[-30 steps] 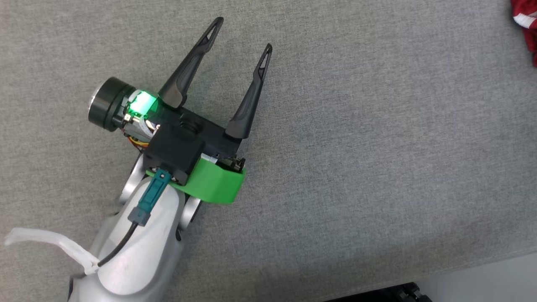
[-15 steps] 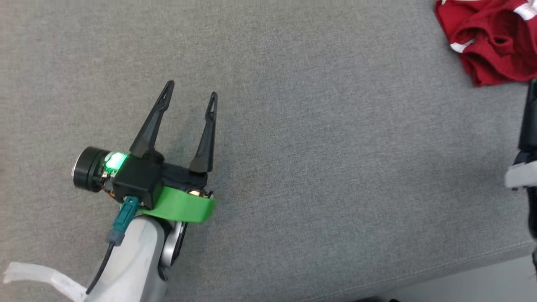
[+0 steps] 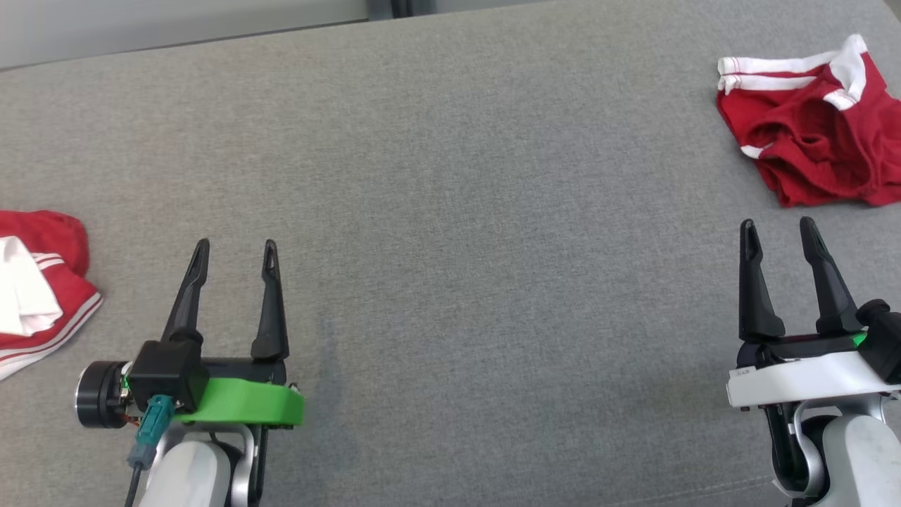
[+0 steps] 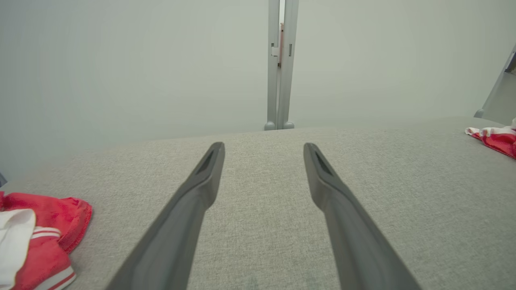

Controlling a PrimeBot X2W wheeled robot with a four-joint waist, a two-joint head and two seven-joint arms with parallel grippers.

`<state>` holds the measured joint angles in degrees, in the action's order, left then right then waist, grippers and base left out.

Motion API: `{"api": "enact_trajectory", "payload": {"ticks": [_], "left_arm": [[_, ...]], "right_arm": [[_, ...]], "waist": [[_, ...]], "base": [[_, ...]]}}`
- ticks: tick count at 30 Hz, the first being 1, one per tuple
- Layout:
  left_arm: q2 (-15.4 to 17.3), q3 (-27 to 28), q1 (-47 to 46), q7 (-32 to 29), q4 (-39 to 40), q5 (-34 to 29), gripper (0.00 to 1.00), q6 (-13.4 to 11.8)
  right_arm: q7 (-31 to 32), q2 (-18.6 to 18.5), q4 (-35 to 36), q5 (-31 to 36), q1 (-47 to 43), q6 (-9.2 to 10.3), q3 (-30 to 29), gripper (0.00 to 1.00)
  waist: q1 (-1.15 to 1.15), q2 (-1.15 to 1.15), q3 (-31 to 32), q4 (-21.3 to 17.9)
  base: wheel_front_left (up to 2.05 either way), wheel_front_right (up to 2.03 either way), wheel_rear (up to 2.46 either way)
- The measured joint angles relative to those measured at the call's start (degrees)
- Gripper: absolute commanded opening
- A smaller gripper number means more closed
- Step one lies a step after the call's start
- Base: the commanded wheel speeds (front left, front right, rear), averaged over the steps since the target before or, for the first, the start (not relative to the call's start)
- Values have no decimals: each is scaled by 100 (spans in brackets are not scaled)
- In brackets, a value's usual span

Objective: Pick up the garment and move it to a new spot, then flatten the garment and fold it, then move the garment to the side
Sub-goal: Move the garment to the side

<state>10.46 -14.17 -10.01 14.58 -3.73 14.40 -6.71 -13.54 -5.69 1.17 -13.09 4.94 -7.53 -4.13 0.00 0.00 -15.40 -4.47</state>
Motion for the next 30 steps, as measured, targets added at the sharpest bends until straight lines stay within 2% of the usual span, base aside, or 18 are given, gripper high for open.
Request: {"api": "enact_trajectory", "payload": {"ticks": [5,13,22,30], "left_arm": [[131,189,303,11,-92,79,100,-88],[171,135,660,9,-227,165,100,-60],[197,16,910,-65,-293,229,100,-10],[225,-25,949,-99,-313,271,100,-1]], "right_arm": [[186,120,181,82,-225,1,67,100],[399,215,431,180,-729,1,1,100],[598,266,641,231,-1235,1,-29,100],[641,272,719,231,-1322,1,-46,100]], "waist": [[0,0,307,254],[0,0,818,522],[0,0,1251,596],[0,0,1324,565]], "base": [[0,0,0],[0,0,0],[0,0,0],[0,0,0]]}}
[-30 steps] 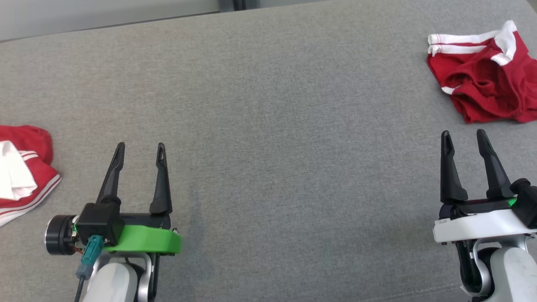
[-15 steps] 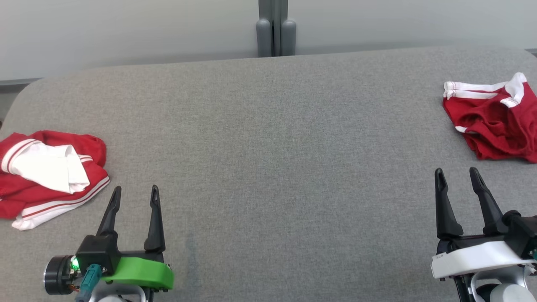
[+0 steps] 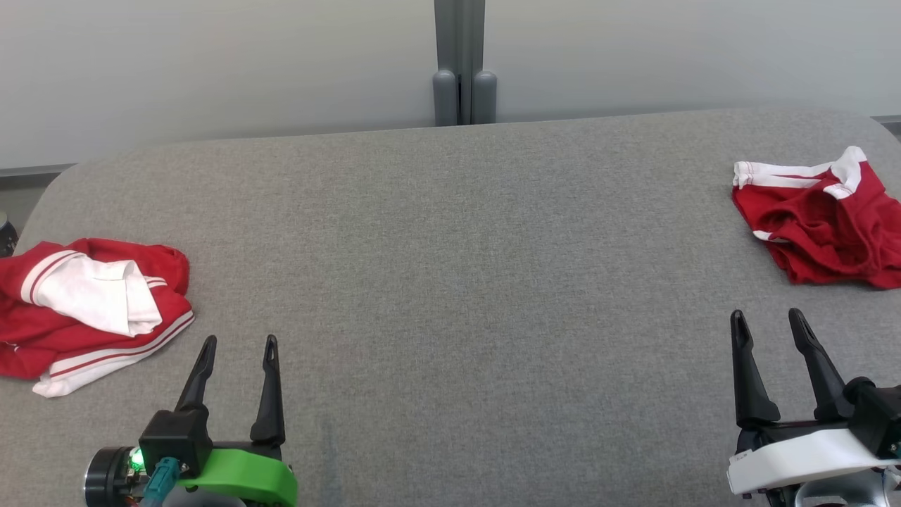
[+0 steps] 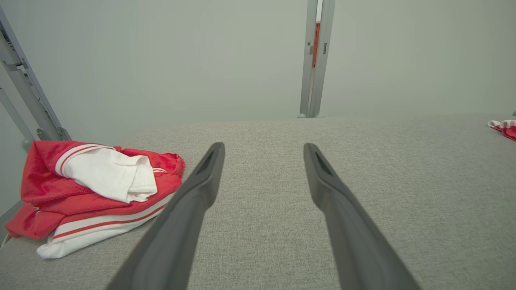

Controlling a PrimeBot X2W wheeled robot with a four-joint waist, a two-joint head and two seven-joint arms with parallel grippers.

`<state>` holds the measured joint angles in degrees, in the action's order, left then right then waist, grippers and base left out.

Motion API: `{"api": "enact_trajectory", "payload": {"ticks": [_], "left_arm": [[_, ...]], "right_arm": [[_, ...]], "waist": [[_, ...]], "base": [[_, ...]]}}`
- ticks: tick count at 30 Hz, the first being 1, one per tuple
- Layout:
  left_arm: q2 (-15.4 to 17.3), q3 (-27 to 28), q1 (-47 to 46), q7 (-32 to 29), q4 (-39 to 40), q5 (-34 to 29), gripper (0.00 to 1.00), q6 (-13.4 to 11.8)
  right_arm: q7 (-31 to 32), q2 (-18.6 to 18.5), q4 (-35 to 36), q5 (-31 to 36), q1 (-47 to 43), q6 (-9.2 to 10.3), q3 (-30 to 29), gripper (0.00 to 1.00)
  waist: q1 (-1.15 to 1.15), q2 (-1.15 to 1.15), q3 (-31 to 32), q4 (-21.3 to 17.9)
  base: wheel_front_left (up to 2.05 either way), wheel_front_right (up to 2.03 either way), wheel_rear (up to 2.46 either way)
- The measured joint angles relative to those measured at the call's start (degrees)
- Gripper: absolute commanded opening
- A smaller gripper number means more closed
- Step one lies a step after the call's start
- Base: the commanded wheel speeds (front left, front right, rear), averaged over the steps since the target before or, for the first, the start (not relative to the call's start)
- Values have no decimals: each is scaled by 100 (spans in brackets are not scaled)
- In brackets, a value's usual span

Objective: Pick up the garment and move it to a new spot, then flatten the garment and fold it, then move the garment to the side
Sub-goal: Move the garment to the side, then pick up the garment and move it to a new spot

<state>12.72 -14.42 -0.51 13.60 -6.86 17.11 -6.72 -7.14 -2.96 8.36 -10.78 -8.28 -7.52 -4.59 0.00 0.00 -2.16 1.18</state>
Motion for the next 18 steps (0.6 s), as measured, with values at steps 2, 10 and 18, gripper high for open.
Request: {"api": "enact_trajectory", "payload": {"ticks": [2,10,18], "left_arm": [[4,-9,0,0,-15,13,100,0],[15,-32,-9,2,-64,47,100,1],[18,-54,-174,42,-62,30,100,-12]], "right_arm": [[-1,1,0,-1,-30,0,-2,100],[-26,3,-25,-19,-55,0,-21,100],[-25,5,11,2,-68,0,-53,100]], "waist": [[0,0,1,4],[0,0,0,26],[0,0,-69,171]], "base": [[0,0,0],[0,0,0],[0,0,0]]}}
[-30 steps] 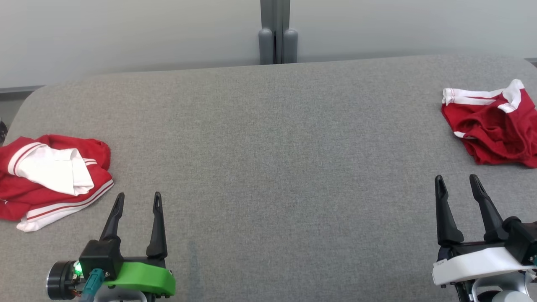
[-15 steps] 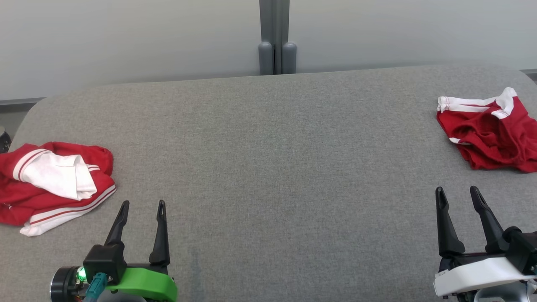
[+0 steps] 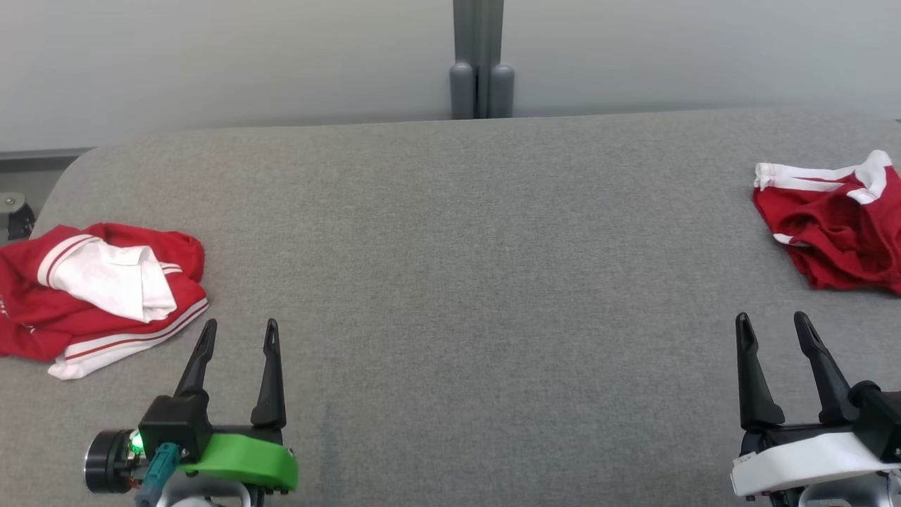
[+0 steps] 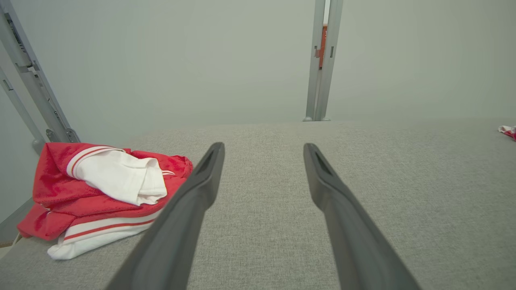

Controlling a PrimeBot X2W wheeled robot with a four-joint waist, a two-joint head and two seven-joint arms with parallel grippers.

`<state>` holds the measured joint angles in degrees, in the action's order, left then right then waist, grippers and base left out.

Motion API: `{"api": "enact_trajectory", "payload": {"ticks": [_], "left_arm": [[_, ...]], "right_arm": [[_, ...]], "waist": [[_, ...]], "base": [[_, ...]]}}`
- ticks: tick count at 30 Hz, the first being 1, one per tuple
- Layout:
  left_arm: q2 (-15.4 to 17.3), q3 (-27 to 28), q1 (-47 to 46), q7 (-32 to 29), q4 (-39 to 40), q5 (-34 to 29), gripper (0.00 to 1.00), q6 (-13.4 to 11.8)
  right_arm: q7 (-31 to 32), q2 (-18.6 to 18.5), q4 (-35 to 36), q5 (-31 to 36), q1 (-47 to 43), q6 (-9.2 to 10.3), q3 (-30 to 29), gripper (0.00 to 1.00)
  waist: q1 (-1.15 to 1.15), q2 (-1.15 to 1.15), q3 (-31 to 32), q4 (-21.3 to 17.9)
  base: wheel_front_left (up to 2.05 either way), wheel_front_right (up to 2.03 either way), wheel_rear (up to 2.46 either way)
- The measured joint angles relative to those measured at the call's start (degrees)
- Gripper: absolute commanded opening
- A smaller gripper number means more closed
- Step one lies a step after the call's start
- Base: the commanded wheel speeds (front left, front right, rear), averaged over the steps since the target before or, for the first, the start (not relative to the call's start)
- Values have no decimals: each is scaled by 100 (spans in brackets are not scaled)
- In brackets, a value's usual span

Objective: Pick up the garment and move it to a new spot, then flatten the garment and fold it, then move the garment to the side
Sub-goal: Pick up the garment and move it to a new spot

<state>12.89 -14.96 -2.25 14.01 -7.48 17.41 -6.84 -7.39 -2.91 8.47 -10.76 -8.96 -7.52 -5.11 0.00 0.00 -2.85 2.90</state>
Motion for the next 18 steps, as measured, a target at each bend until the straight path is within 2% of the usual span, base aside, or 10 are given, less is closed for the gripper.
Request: {"api": "enact_trajectory", "payload": {"ticks": [7,18], "left_arm": [[-126,34,-450,69,-54,-33,100,13],[-278,421,-627,96,-79,-93,100,77]], "right_arm": [[140,-12,272,107,56,0,172,100],[415,-197,613,119,248,0,543,100]], "waist": [[0,0,-152,490],[0,0,-341,1631]], "base": [[0,0,0],[0,0,0]]}}
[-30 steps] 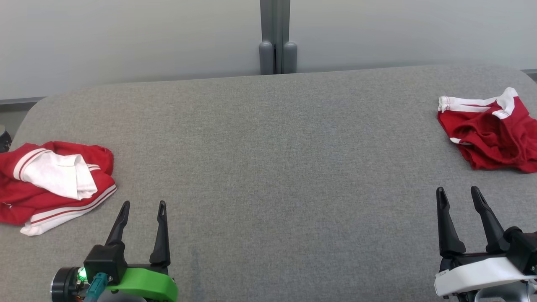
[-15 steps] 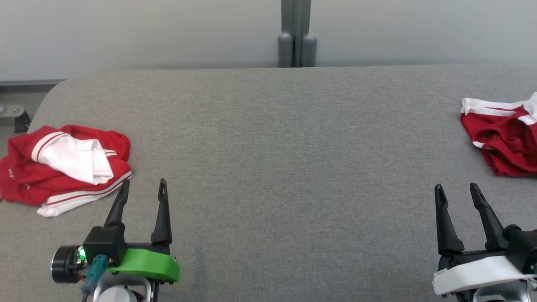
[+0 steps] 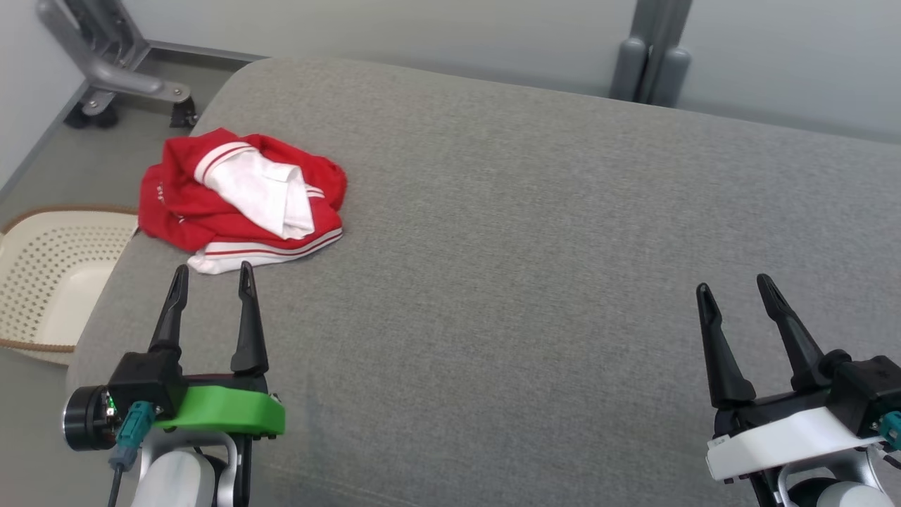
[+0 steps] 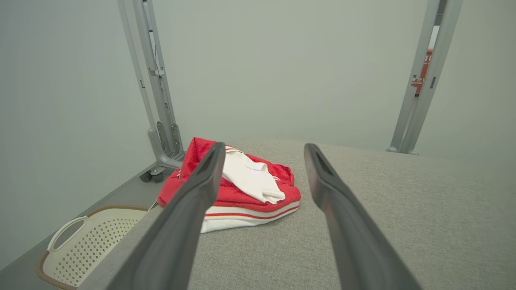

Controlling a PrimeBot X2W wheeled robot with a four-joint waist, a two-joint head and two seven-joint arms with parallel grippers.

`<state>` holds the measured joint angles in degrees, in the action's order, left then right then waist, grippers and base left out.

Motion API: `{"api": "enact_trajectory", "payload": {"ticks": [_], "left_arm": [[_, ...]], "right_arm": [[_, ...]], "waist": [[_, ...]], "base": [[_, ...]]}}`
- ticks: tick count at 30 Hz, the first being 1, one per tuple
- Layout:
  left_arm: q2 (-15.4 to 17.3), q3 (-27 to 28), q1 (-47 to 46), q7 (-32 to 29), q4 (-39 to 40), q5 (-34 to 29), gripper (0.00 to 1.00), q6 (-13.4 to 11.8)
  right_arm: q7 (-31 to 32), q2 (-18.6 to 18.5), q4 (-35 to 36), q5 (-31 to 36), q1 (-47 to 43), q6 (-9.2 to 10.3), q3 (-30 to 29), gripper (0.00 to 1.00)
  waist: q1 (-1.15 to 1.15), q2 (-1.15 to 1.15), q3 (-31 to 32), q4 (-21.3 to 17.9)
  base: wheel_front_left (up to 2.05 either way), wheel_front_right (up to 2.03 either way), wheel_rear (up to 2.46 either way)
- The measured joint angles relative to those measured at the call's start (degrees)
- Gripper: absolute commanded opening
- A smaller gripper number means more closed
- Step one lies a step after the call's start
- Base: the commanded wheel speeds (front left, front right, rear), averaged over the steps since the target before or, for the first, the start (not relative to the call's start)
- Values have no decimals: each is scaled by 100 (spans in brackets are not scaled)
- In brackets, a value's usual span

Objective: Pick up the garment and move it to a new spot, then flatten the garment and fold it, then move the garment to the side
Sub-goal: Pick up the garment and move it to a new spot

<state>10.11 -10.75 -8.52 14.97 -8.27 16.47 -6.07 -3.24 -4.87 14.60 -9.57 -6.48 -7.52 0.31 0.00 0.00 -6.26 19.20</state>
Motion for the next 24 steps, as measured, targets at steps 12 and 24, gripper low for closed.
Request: {"api": "enact_trajectory", "payload": {"ticks": [12,24], "left_arm": [[-327,401,-19,8,3,-220,100,168],[-622,325,-2321,-25,-1918,308,100,814]], "right_arm": [[303,-170,369,64,170,0,140,100],[858,-721,1115,123,834,0,54,100]], "waist": [[0,0,-325,912],[1,0,-1427,871]], "base": [[0,0,0],[0,0,0]]}}
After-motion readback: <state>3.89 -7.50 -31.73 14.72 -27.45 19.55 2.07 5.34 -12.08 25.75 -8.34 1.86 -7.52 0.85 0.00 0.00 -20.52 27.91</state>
